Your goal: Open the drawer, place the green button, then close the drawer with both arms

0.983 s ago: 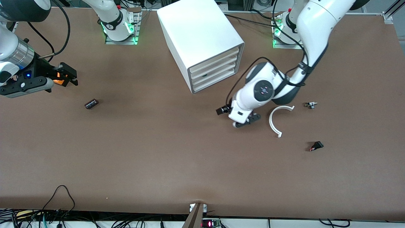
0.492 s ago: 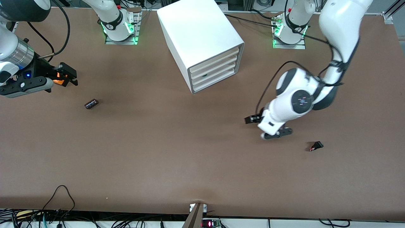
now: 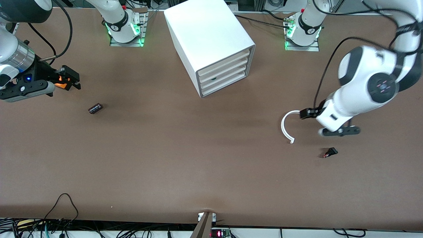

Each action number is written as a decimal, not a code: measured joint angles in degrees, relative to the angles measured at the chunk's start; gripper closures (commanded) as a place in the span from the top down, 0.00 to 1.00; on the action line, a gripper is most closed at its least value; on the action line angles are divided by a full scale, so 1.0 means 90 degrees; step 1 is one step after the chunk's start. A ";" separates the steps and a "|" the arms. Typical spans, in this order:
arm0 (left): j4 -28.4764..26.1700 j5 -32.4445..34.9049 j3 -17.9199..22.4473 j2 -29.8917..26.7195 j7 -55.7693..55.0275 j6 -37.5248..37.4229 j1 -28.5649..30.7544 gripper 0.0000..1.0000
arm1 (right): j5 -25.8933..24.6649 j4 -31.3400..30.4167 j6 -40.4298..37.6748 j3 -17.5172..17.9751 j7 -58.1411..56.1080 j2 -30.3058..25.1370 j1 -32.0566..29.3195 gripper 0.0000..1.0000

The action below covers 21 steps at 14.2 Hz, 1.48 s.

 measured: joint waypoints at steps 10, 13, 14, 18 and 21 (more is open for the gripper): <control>-0.0050 -0.0002 0.1046 -0.1517 0.1245 -0.0967 0.0004 1.00 | 0.0061 0.0000 0.0000 -0.0002 0.0000 0.0000 0.0000 1.00; -0.0056 -0.0002 0.1329 -0.1709 0.1818 -0.1020 0.0045 1.00 | 0.0061 0.0000 0.0015 -0.0006 0.0000 0.0000 -0.0001 1.00; -0.0057 -0.0002 0.1351 -0.1772 0.1862 -0.1077 0.0071 1.00 | 0.0061 0.0000 0.0027 -0.0006 0.0000 0.0000 -0.0001 1.00; -0.0056 -0.0010 0.1335 -0.1973 0.1880 -0.1086 0.0068 1.00 | 0.0061 0.0001 0.0085 -0.0009 0.0000 0.0000 -0.0001 1.00; -0.0030 -0.0018 0.1328 -0.2034 0.1883 -0.1073 0.0060 1.00 | 0.0061 0.0001 0.0085 -0.0010 0.0000 0.0000 -0.0001 1.00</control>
